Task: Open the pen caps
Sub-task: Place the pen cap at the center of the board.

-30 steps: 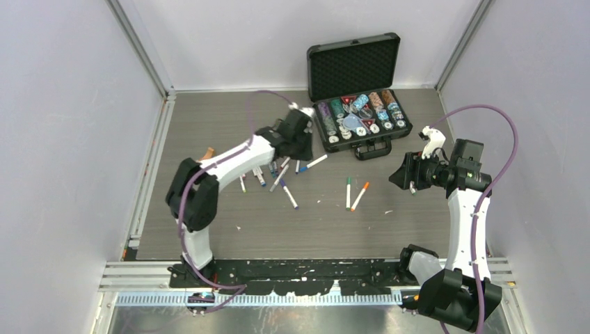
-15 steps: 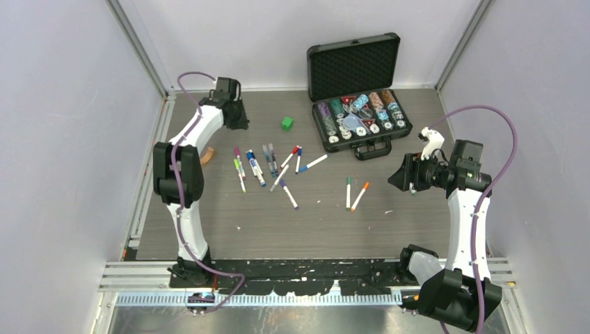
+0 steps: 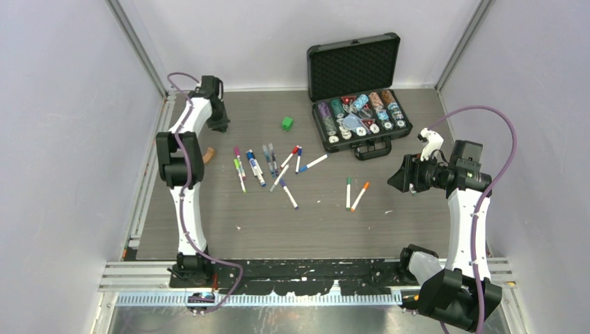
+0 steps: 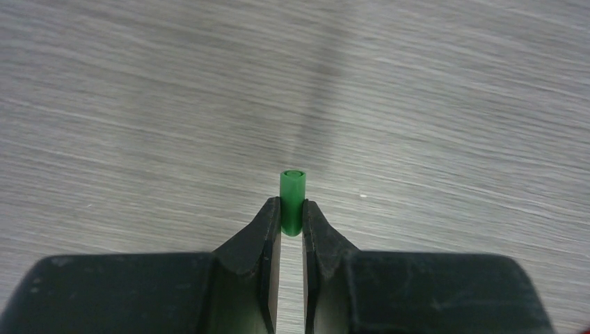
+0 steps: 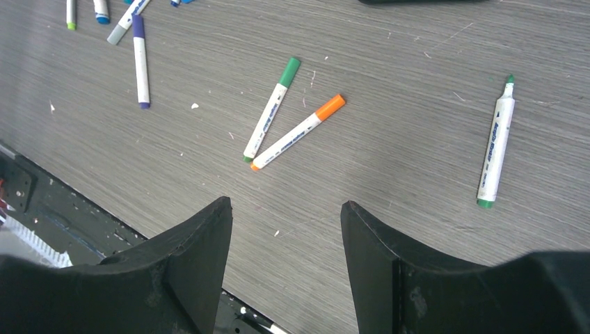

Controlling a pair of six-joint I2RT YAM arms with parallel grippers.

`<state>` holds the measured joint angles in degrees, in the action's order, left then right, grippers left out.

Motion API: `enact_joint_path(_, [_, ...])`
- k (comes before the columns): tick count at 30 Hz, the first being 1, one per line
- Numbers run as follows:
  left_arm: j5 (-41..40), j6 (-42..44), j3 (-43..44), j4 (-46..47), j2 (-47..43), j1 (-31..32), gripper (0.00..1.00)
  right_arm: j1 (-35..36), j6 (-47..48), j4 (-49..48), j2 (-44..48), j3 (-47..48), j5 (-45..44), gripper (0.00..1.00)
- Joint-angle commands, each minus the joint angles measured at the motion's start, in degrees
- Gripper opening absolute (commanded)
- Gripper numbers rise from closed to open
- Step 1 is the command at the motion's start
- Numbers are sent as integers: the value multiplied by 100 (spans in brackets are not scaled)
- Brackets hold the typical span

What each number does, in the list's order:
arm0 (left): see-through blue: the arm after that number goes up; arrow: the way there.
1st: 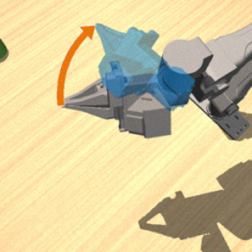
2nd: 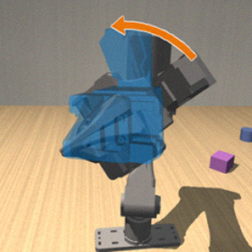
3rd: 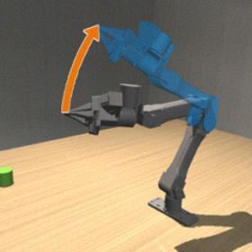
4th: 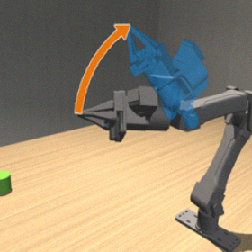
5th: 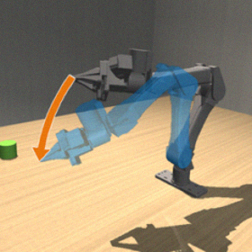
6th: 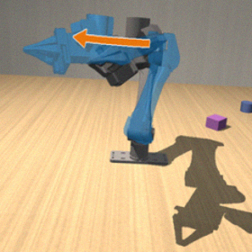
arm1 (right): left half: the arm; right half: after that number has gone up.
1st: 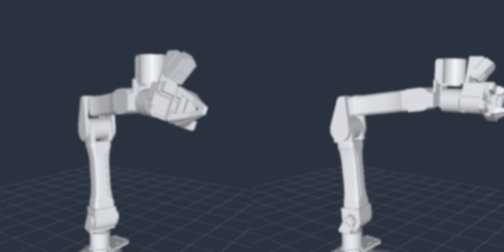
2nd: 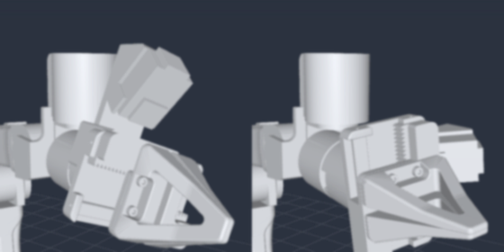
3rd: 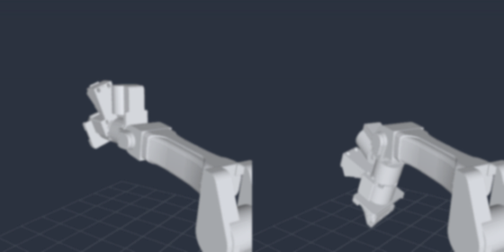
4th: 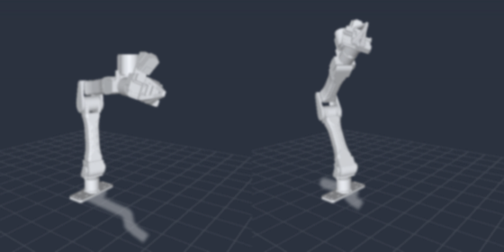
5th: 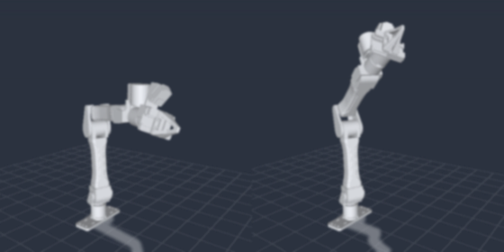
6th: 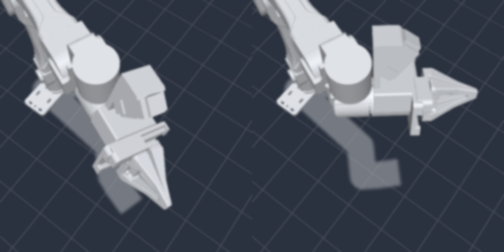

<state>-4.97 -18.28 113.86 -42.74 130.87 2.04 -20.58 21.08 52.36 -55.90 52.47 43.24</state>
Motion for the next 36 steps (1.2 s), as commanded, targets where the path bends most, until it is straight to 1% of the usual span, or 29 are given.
enact_joint_path(1, [-109, 168, 228, -250, 104, -176, 0, -8, 89, -14, 49, 194, 169, 64])
enact_joint_path(8, [-279, 175, 737, -542, 618, -178, 1, -8, 78, -22, 14, 189, 176, 64])
enact_joint_path(11, [-356, 167, 815, -555, 706, -178, 3, -8, 66, -24, -4, 193, 175, 64])
enact_joint_path(22, [-514, 172, 854, -623, 671, -178, 34, -12, 65, -22, -14, 185, 158, 64])
enact_joint_path(27, [-279, 86, 879, -663, 274, -178, 37, -8, 66, -24, -7, 176, 181, 64])
enact_joint_path(30, [115, -2, 371, -439, -318, -178, 39, -14, 69, -20, -10, 184, 252, 64])
enact_joint_path(32, [775, -25, -308, -33, -927, -178, 42, -13, 69, -11, -17, 185, 285, 64])
enact_joint_path(34, [1417, -48, -1243, 741, -1659, -178, 46, -8, 71, -11, -34, 177, 303, 64])
enact_joint_path(35, [1857, -229, -2320, 1437, -2540, -178, 53, -8, 79, -6, -21, 172, 340, 64])
enact_joint_path(36, [1976, -399, -2732, 1826, -2910, -178, 56, -8, 80, -10, -15, 163, 354, 64])
